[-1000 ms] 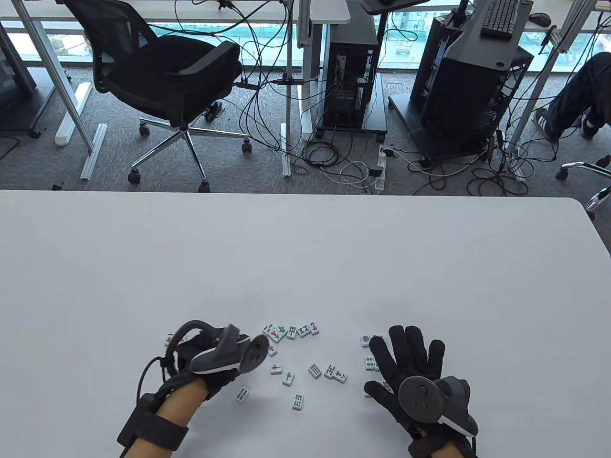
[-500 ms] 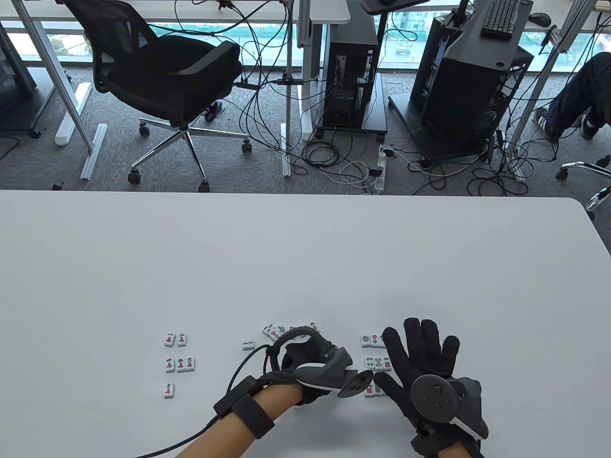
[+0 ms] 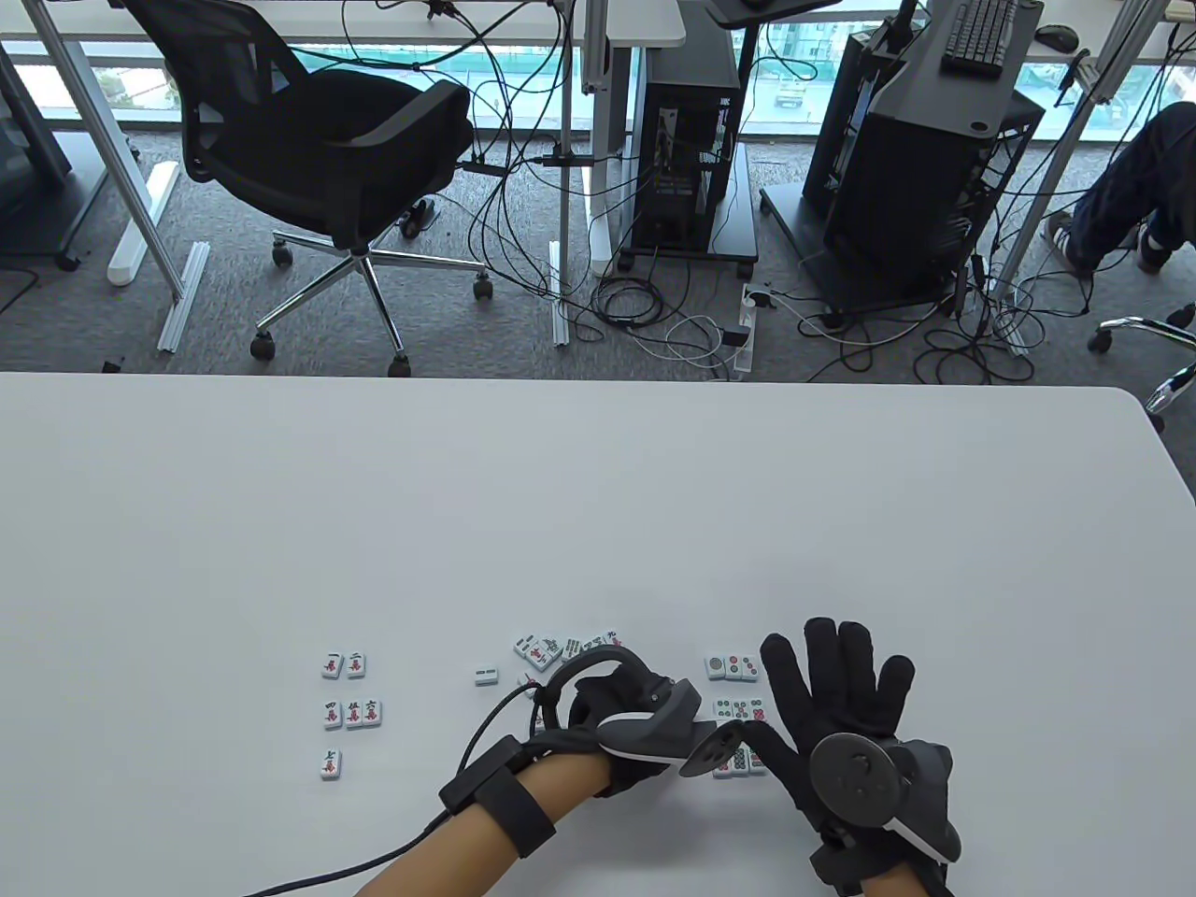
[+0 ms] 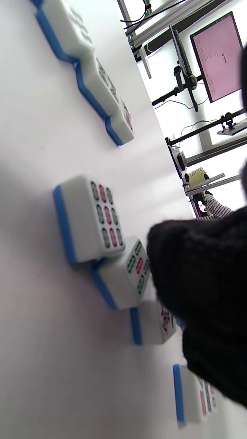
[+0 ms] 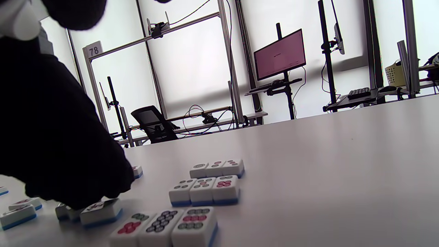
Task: Mahjong suit sorting
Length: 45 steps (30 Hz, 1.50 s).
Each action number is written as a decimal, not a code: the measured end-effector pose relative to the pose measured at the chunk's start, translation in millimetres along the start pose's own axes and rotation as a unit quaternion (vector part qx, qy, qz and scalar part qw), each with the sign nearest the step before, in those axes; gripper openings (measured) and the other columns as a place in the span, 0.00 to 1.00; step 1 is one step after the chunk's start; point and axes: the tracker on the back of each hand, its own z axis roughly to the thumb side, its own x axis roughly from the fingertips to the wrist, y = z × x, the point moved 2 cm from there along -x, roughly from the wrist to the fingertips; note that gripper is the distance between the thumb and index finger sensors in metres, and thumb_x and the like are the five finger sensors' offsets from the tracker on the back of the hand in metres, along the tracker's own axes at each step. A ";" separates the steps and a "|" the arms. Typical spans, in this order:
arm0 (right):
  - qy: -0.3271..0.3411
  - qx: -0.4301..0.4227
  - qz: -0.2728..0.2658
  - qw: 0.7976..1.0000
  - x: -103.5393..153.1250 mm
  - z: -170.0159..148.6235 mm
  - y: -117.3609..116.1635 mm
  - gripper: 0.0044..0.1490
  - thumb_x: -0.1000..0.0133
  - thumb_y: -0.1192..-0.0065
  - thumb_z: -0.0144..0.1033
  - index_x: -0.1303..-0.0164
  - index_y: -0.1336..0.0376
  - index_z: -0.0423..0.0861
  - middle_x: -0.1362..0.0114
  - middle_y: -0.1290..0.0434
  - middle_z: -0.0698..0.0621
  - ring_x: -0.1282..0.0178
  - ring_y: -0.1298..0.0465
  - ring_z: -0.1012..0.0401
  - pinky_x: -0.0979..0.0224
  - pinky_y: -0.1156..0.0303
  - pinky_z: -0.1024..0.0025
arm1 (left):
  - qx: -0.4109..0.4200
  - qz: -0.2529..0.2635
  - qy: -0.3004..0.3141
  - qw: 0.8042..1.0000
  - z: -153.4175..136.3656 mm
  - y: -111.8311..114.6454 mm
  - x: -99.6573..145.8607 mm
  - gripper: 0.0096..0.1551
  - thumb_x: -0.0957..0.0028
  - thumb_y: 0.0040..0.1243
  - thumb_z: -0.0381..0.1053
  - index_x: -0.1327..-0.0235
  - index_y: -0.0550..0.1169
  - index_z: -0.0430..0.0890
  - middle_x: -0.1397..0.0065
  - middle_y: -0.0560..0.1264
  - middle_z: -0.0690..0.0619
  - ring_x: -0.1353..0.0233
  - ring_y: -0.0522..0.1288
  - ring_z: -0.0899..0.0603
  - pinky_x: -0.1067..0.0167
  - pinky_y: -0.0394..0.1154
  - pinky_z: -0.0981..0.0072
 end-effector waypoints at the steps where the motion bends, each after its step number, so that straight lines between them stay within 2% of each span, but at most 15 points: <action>1: 0.000 0.001 0.001 1.000 0.0 -0.1 -0.2 0.49 0.42 0.55 0.64 0.16 0.67 0.60 0.13 0.74 0.47 0.17 0.78 0.45 0.24 0.79 0.32 | -0.006 0.001 0.007 1.000 0.9 -1.8 1.6 0.27 0.63 0.68 0.61 0.55 0.85 0.48 0.76 0.86 0.64 0.86 0.78 0.57 0.76 0.81 0.62; 3: -0.001 0.001 0.002 1.000 0.1 0.0 -0.2 0.50 0.42 0.54 0.64 0.16 0.67 0.60 0.13 0.73 0.47 0.17 0.77 0.45 0.24 0.79 0.32 | -0.023 -0.007 0.019 1.000 3.8 -3.0 2.7 0.31 0.65 0.70 0.61 0.47 0.82 0.52 0.76 0.86 0.64 0.85 0.78 0.57 0.75 0.81 0.62; 6: -0.001 0.000 0.005 1.000 0.2 0.9 -0.3 0.50 0.42 0.55 0.64 0.16 0.67 0.60 0.13 0.73 0.47 0.17 0.77 0.45 0.24 0.79 0.32 | -0.044 -0.031 0.034 0.998 9.7 0.4 0.8 0.36 0.67 0.72 0.61 0.41 0.78 0.55 0.75 0.86 0.64 0.85 0.78 0.58 0.74 0.81 0.63; 10: 0.000 0.004 0.007 1.000 0.2 1.6 -0.3 0.50 0.43 0.55 0.64 0.16 0.67 0.60 0.13 0.73 0.45 0.17 0.77 0.45 0.24 0.78 0.32 | -0.064 -0.044 0.042 0.996 16.5 7.7 -3.2 0.36 0.68 0.72 0.61 0.43 0.79 0.55 0.76 0.86 0.64 0.85 0.78 0.58 0.75 0.81 0.63; 11: 0.000 0.004 0.008 1.000 0.2 1.6 -0.4 0.50 0.43 0.55 0.64 0.16 0.67 0.60 0.13 0.73 0.47 0.17 0.77 0.45 0.24 0.78 0.32 | -0.067 -0.045 0.043 0.996 17.5 9.0 -3.9 0.35 0.68 0.72 0.62 0.44 0.80 0.53 0.76 0.86 0.64 0.85 0.78 0.58 0.75 0.81 0.63; 17: -0.002 0.003 0.013 1.000 -0.1 1.6 -0.8 0.49 0.42 0.55 0.64 0.16 0.67 0.60 0.13 0.73 0.45 0.17 0.77 0.45 0.24 0.78 0.32 | -0.058 -0.063 0.051 0.995 17.1 11.4 -8.9 0.35 0.67 0.71 0.62 0.48 0.82 0.46 0.77 0.85 0.65 0.86 0.77 0.58 0.76 0.81 0.63; 21: -0.001 0.000 0.013 1.000 -0.3 2.1 -0.3 0.49 0.42 0.55 0.64 0.16 0.67 0.60 0.12 0.73 0.47 0.17 0.77 0.45 0.24 0.78 0.32 | -0.057 -0.050 0.052 0.996 16.1 8.1 -4.1 0.35 0.67 0.71 0.63 0.49 0.82 0.46 0.78 0.85 0.65 0.86 0.77 0.58 0.76 0.81 0.63; 24: 0.002 0.001 0.013 1.000 -0.2 3.5 -0.3 0.49 0.42 0.55 0.64 0.16 0.67 0.60 0.13 0.73 0.45 0.17 0.77 0.45 0.24 0.78 0.32 | -0.040 -0.026 0.052 0.998 10.0 -2.8 6.4 0.35 0.67 0.70 0.63 0.49 0.82 0.46 0.77 0.85 0.65 0.86 0.78 0.58 0.75 0.81 0.63; 27: 0.005 -0.004 0.012 1.000 -0.2 4.2 -0.1 0.49 0.42 0.55 0.64 0.16 0.67 0.60 0.13 0.73 0.47 0.17 0.77 0.45 0.24 0.78 0.32 | -0.033 -0.007 0.033 0.999 -9.0 -15.4 26.3 0.35 0.67 0.70 0.63 0.49 0.82 0.47 0.76 0.86 0.65 0.85 0.78 0.58 0.75 0.81 0.63; 30: 0.007 -0.003 0.013 1.000 -0.3 4.6 -0.7 0.49 0.42 0.55 0.64 0.16 0.67 0.60 0.13 0.73 0.47 0.17 0.77 0.45 0.24 0.78 0.32 | -0.028 -0.006 -0.010 1.000 -43.1 -21.9 53.7 0.35 0.67 0.70 0.63 0.49 0.82 0.46 0.75 0.86 0.65 0.85 0.78 0.58 0.74 0.81 0.63; 37: 0.010 0.005 0.022 1.000 -0.6 6.7 -5.0 0.49 0.42 0.55 0.64 0.16 0.67 0.60 0.13 0.73 0.45 0.17 0.77 0.45 0.24 0.78 0.32 | 0.020 -0.026 -0.109 0.993 -115.7 -21.1 126.0 0.35 0.67 0.70 0.62 0.48 0.82 0.46 0.74 0.86 0.64 0.84 0.79 0.57 0.73 0.81 0.62; 40: 0.007 0.006 0.026 1.000 -0.3 6.5 -5.9 0.49 0.42 0.55 0.64 0.16 0.67 0.60 0.13 0.73 0.45 0.17 0.77 0.45 0.24 0.78 0.32 | 0.025 -0.035 -0.149 0.988 -134.6 -15.1 157.3 0.35 0.67 0.70 0.62 0.48 0.82 0.46 0.74 0.86 0.64 0.83 0.79 0.57 0.73 0.81 0.62; 45: 0.009 0.010 0.032 0.999 -0.3 9.2 -8.1 0.49 0.42 0.55 0.64 0.16 0.67 0.60 0.13 0.73 0.45 0.17 0.77 0.45 0.24 0.78 0.32 | 0.038 -0.067 -0.190 0.979 -149.1 15.6 200.1 0.35 0.67 0.71 0.62 0.48 0.82 0.46 0.74 0.86 0.64 0.83 0.79 0.57 0.73 0.82 0.62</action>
